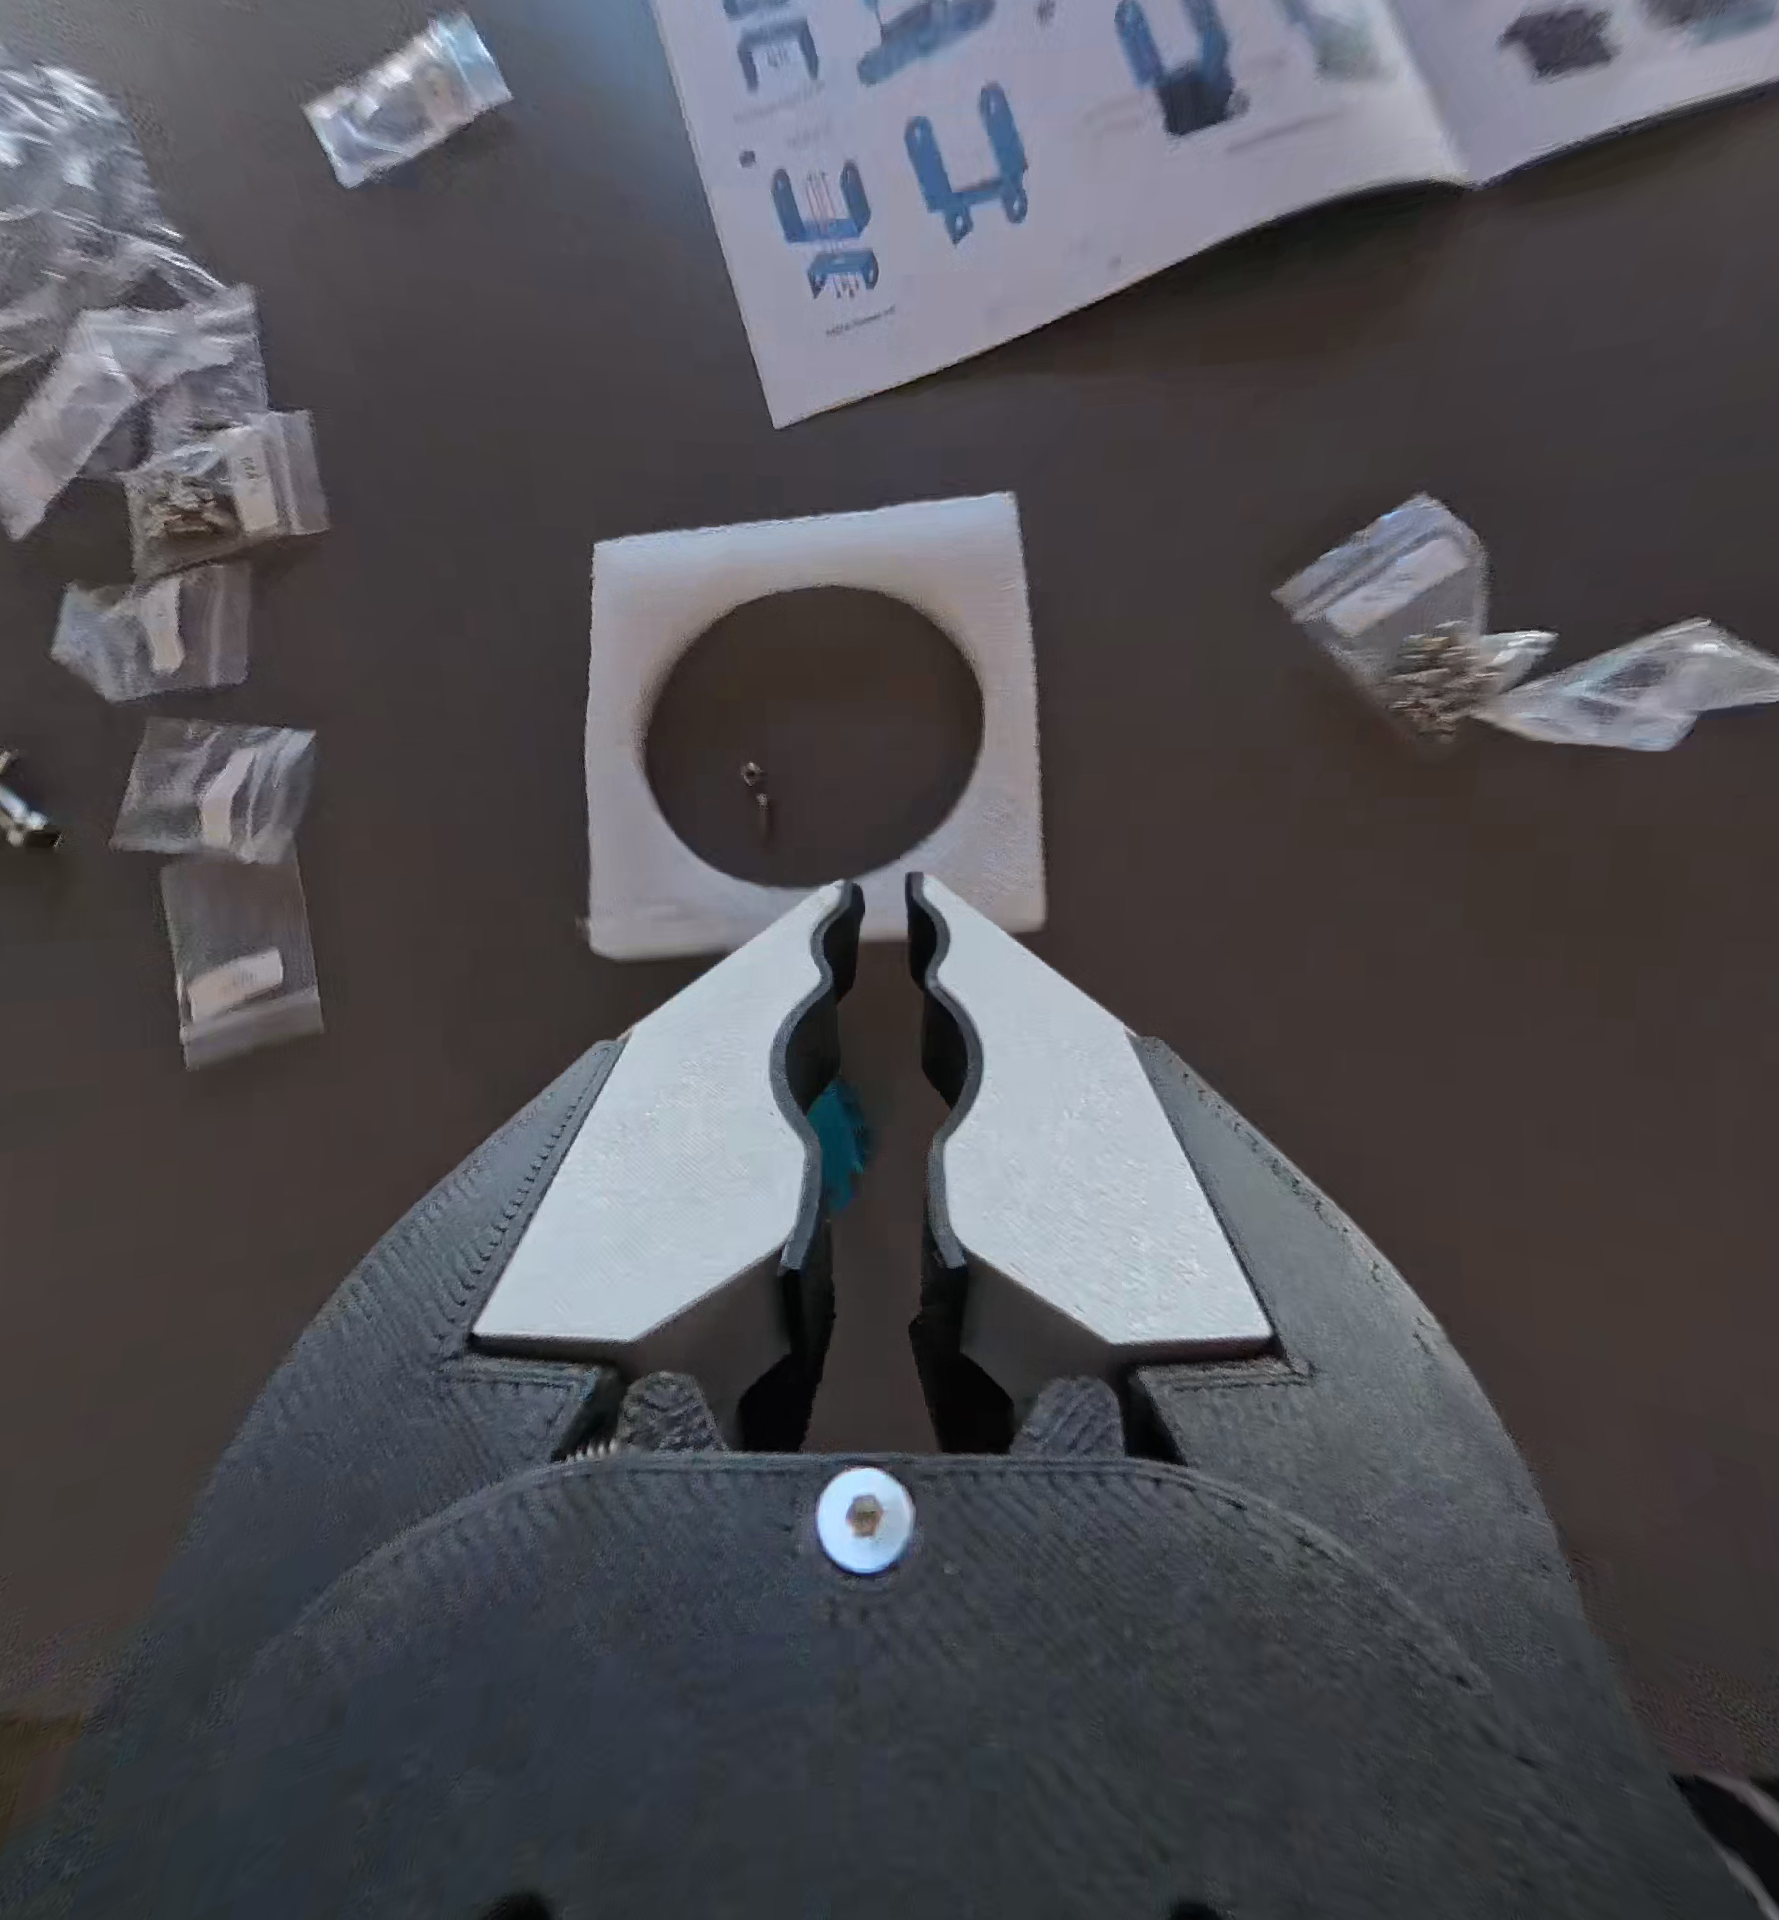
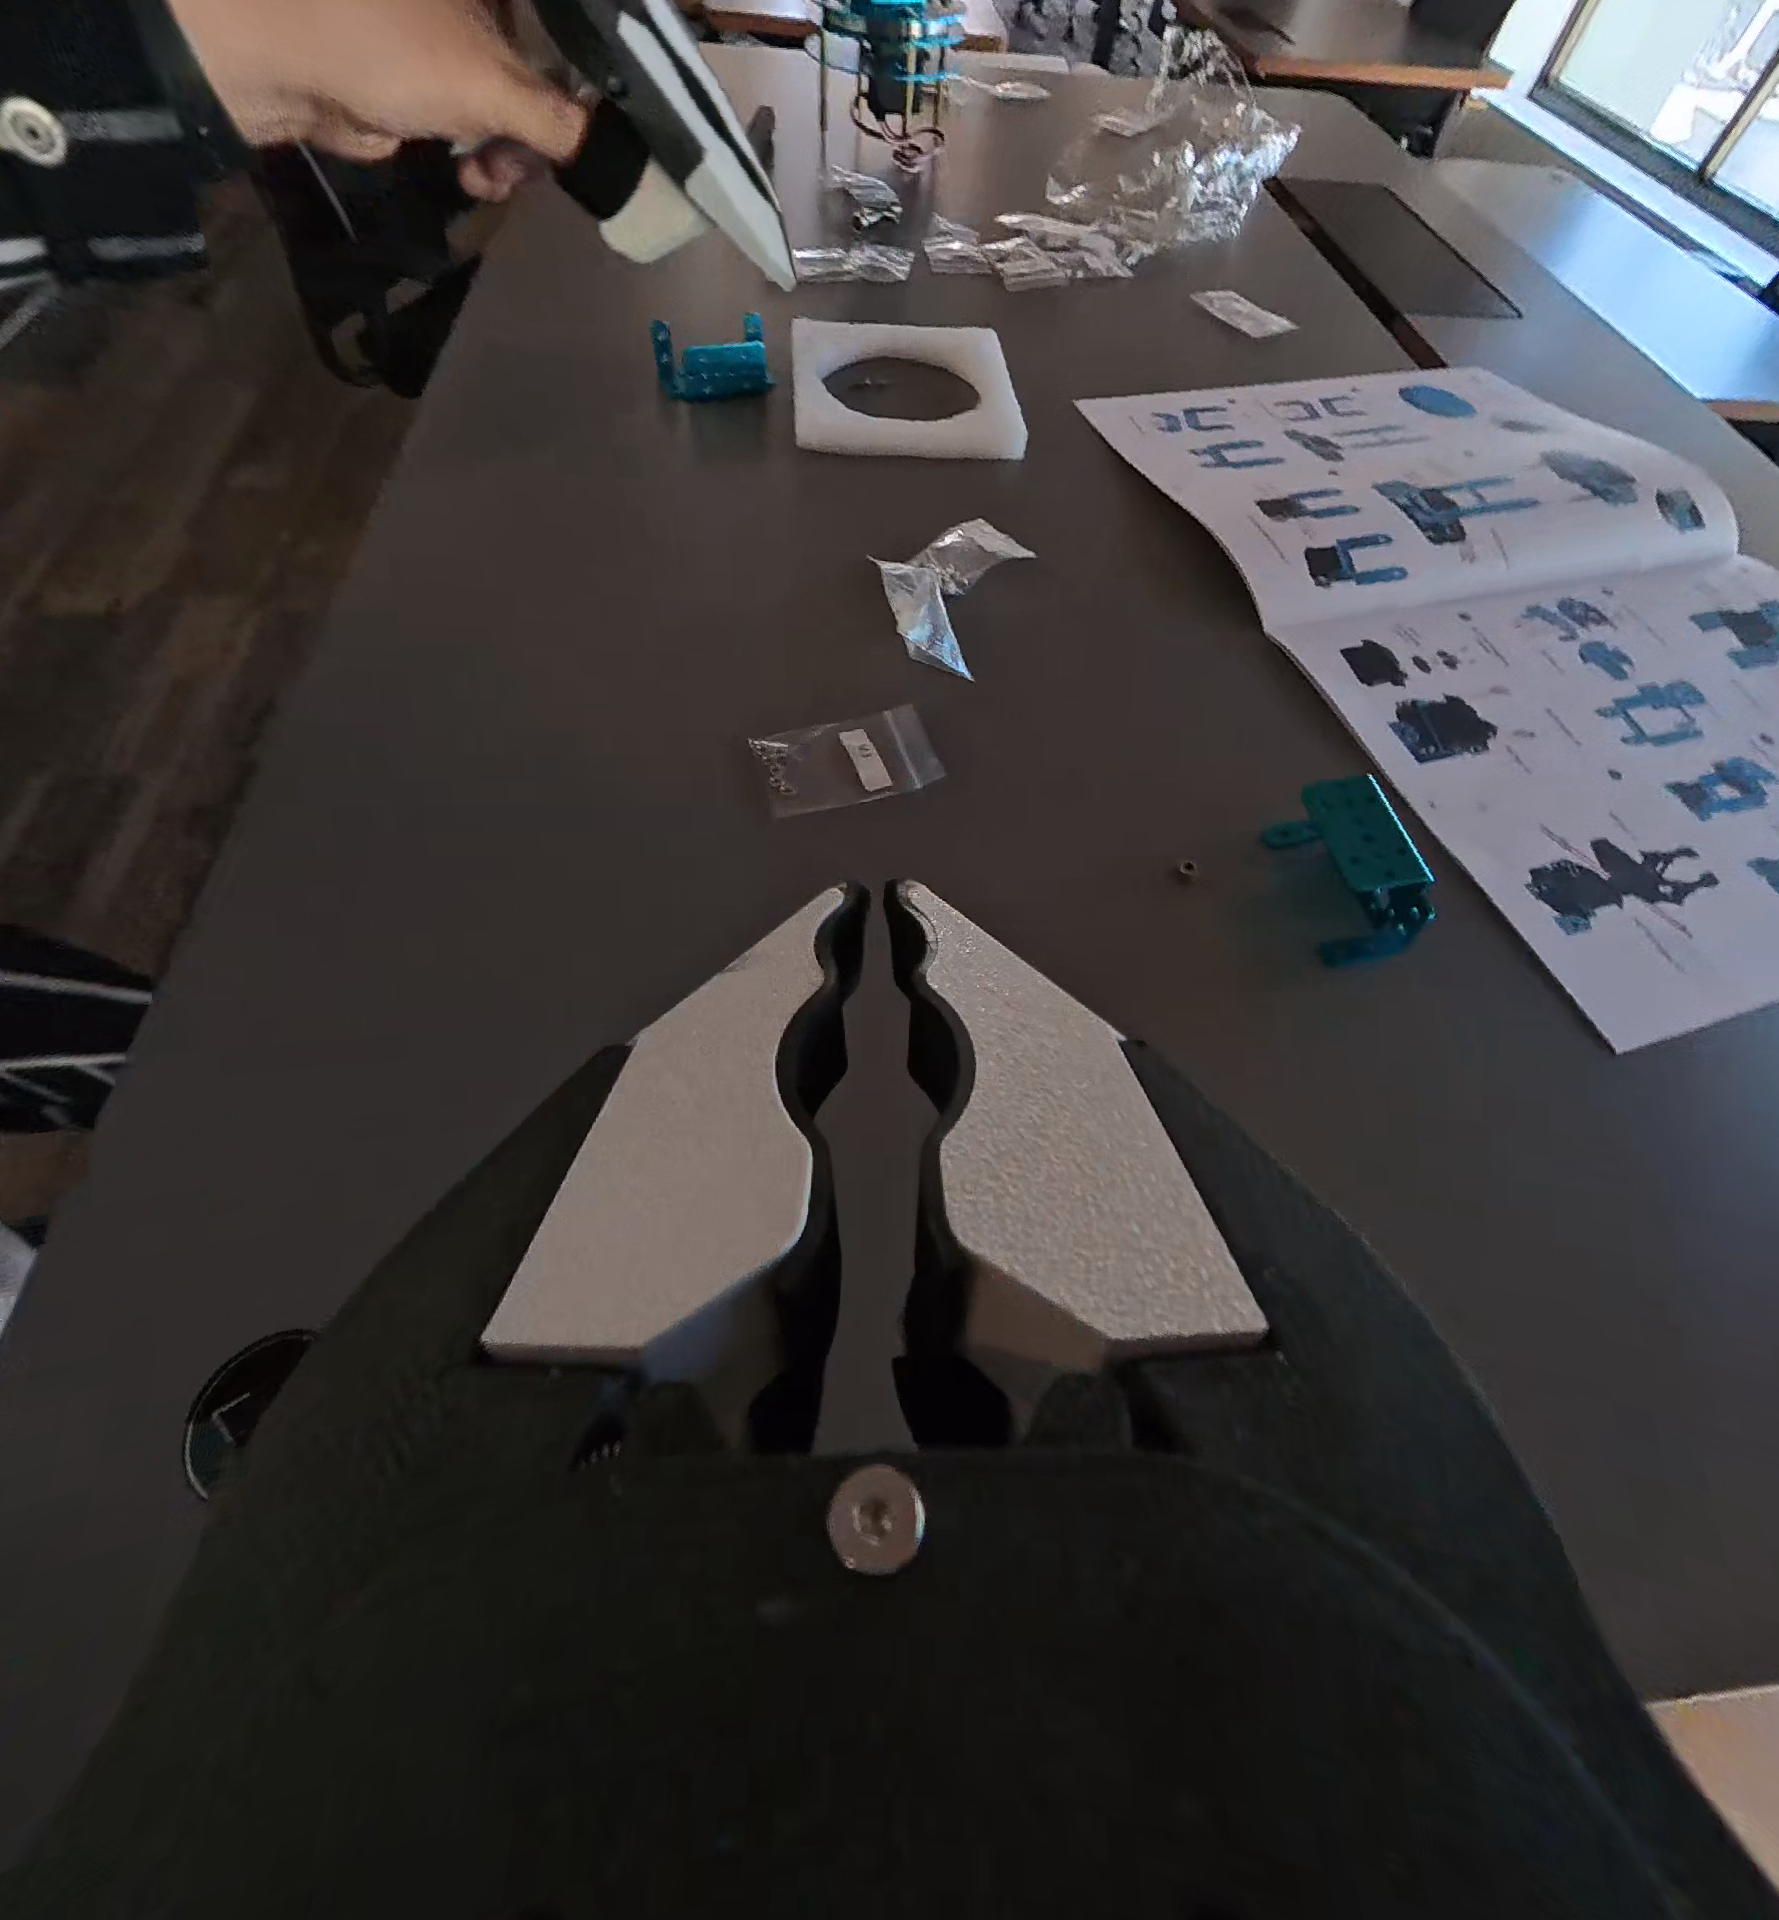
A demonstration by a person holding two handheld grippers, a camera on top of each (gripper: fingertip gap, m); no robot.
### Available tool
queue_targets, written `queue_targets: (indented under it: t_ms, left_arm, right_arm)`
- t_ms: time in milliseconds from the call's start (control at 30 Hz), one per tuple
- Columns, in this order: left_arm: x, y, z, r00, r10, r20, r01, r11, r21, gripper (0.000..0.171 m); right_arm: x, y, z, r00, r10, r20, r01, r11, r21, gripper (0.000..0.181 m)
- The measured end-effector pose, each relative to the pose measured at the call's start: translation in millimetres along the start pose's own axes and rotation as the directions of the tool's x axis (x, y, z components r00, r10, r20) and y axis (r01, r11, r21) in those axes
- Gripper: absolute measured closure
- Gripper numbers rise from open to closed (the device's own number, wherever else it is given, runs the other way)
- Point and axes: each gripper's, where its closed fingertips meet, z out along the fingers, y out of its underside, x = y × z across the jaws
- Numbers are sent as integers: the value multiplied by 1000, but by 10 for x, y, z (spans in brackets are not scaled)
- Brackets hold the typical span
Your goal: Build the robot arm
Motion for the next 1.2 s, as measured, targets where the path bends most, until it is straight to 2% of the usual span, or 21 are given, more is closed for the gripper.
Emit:
queue_targets:
  t_ms: [100,233,433,500,600,700,800,867,900,933,1000,1033,1067,1100,1167,1200]
  left_arm:
    - [-160,11,388,995,69,-69,-79,985,-153,162]
    - [-285,82,636,973,167,-162,-203,950,-237,156]
    - [-254,142,647,927,188,-326,-264,941,-210,158]
    - [-284,192,673,918,209,-338,-296,926,-232,162]
    - [-358,185,706,899,299,-320,-372,907,-197,171]
    - [-360,165,721,874,346,-342,-411,901,-140,171]
    - [-343,182,691,834,385,-396,-458,883,-106,162]
    - [-357,125,687,757,521,-394,-569,822,-8,155]
    - [-335,104,663,691,605,-397,-639,767,56,153]
    - [-305,80,632,616,684,-390,-701,702,122,153]
    - [-335,-31,626,514,797,-318,-784,586,204,159]
    - [-347,-59,629,486,813,-321,-800,561,211,164]
    - [-374,-92,648,506,790,-346,-788,586,188,168]
    - [-411,-104,669,562,729,-392,-751,648,129,170]
    - [-467,-35,653,689,534,-491,-631,775,-42,171]
    - [-502,14,637,763,409,-502,-537,832,-139,171]
  right_arm:
    - [36,63,50,998,6,-59,-8,999,-38,177]
    - [100,32,156,981,46,-189,-55,998,-43,177]
    - [73,-232,462,938,114,-328,-118,993,7,177]
    - [61,-280,574,929,124,-350,-137,991,-12,177]
    - [43,-336,694,920,98,-380,-124,991,-45,177]
    - [37,-353,816,919,83,-386,-124,989,-84,176]
    - [49,-353,908,919,67,-389,-121,986,-115,176]
    - [42,-364,961,925,68,-375,-120,986,-118,176]
    - [43,-367,981,927,69,-368,-122,985,-122,176]
    - [48,-368,994,928,71,-365,-125,984,-127,176]
    - [54,-379,1003,928,75,-364,-133,982,-138,176]
    - [48,-395,1002,928,77,-365,-135,981,-137,176]
    - [38,-414,997,926,78,-369,-136,981,-135,176]
    - [24,-428,984,923,77,-377,-137,981,-134,176]
    - [-8,-443,950,915,69,-398,-130,983,-130,176]
    - [-25,-439,934,911,70,-407,-131,983,-125,176]
